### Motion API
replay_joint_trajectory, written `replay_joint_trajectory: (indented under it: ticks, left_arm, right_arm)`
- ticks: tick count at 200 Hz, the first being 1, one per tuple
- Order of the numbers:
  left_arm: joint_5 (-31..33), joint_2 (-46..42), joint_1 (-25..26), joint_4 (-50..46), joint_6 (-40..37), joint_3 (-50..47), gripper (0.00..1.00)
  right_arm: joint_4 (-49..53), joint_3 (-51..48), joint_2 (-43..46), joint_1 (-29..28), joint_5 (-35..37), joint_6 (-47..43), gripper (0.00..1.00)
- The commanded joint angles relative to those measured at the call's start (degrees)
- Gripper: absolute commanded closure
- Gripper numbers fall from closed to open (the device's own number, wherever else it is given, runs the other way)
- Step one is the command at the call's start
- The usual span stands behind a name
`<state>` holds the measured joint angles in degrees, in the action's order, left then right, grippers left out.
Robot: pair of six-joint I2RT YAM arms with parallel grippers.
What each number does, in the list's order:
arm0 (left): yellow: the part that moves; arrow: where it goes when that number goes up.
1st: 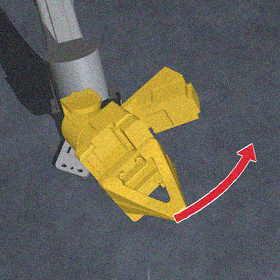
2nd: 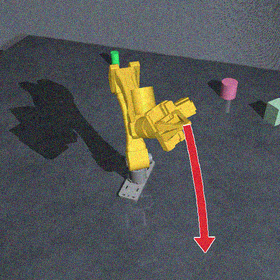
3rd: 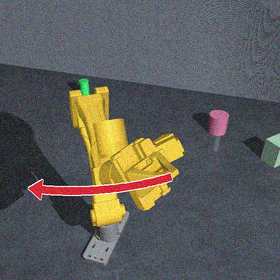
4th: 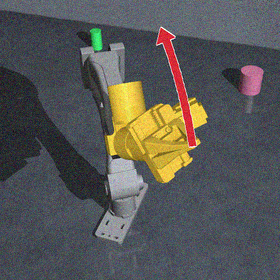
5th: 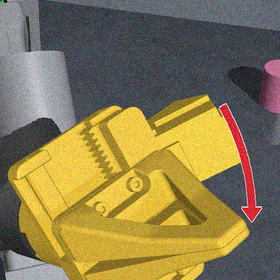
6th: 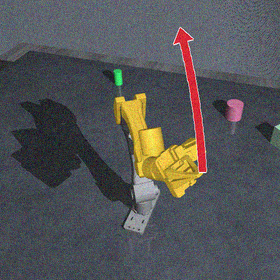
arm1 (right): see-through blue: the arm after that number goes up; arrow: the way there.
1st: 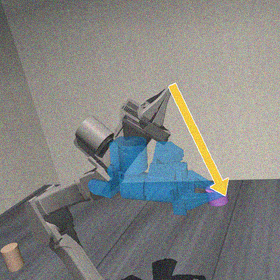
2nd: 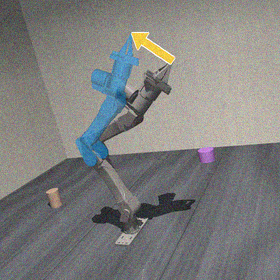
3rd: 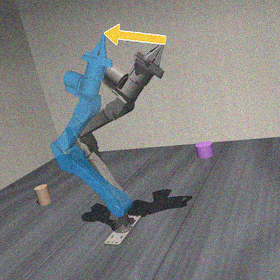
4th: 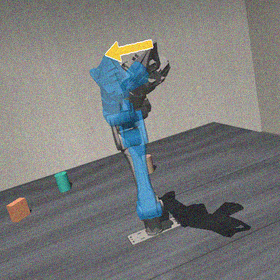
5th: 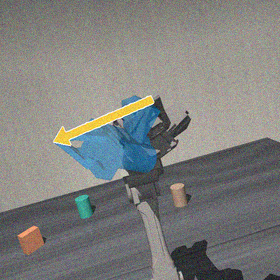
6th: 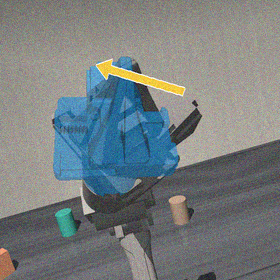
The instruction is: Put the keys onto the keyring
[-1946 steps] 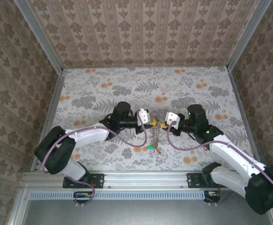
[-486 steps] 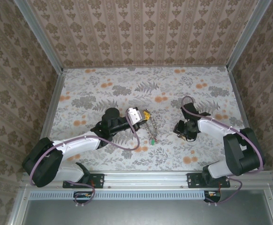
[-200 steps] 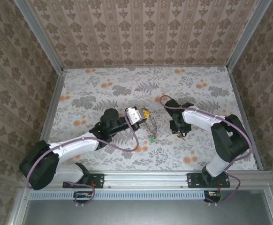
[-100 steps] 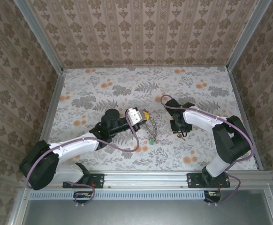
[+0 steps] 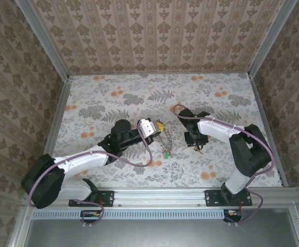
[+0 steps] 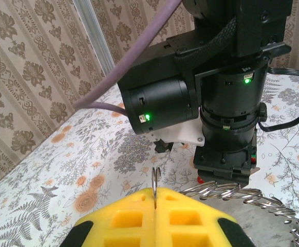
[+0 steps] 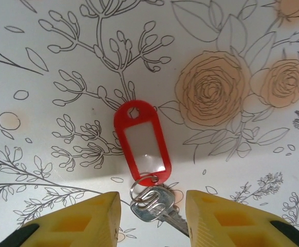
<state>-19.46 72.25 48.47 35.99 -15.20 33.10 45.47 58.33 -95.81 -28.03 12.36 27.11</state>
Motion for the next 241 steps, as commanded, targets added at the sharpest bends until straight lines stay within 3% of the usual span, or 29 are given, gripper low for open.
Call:
replay_joint_trajectory:
  ticks: [1,111,241]
  left_arm:
    - [0.38,-1.67,0.47,3.03,-0.32,0.21,1.0]
    - [1.01,-2.44,0.93,1.72,-0.74,0.38,1.0]
    - [1.1,-2.33,1.1,1.16,-0.86,0.82,1.0]
  right_arm:
    - [1.43,1.87,-1.72,-0.36,0.11,-0.31,0.63]
    - [-0.84,0.84,-3.94,-0.55,0.02,0.05,0.66]
    - [-1.41,-1.23,0.23,0.41,0.28,-0.04,0.91]
